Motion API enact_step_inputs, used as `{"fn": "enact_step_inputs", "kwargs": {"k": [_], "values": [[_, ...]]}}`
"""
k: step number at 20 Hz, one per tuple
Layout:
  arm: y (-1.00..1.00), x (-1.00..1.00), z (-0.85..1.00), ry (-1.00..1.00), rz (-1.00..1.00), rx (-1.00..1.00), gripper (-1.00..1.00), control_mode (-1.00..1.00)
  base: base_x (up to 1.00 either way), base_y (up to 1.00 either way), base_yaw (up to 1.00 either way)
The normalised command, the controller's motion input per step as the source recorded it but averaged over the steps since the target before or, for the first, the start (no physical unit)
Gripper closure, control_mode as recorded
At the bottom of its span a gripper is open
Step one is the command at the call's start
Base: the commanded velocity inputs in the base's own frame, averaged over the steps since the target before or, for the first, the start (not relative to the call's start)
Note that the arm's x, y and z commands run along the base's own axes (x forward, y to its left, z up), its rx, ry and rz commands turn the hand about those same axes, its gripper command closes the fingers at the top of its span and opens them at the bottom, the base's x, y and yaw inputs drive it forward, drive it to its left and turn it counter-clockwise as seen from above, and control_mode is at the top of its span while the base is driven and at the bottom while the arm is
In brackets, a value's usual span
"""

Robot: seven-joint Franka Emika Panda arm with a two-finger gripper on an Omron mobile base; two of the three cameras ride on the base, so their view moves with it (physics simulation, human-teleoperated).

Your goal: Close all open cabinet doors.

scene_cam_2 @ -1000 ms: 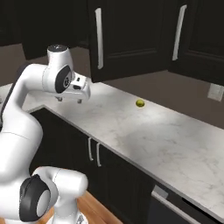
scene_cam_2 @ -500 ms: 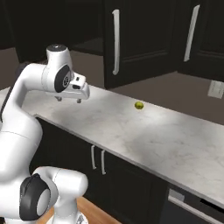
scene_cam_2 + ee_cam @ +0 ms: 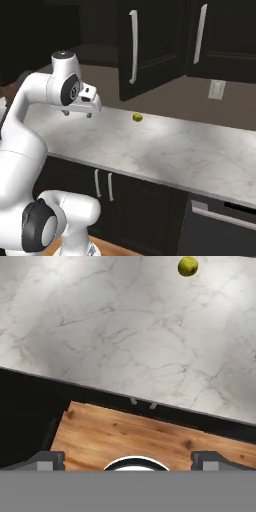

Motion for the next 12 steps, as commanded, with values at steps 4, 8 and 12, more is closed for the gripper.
{"fn": "enact_step_inputs", "kwargs": {"k": [4,8,12], "values": [[0.0,0.0,0.0,0.0,0.0,0.0,-1.0,1.0,0.3,0.45,-0.38],[0.0,0.0,0.0,0.0,0.0,0.0,-1.0,1.0,0.33,0.36,-0.31],[0.0,0.0,0.0,0.0,0.0,0.0,-1.0,1.0,0.4,0.11,-0.03]]}}
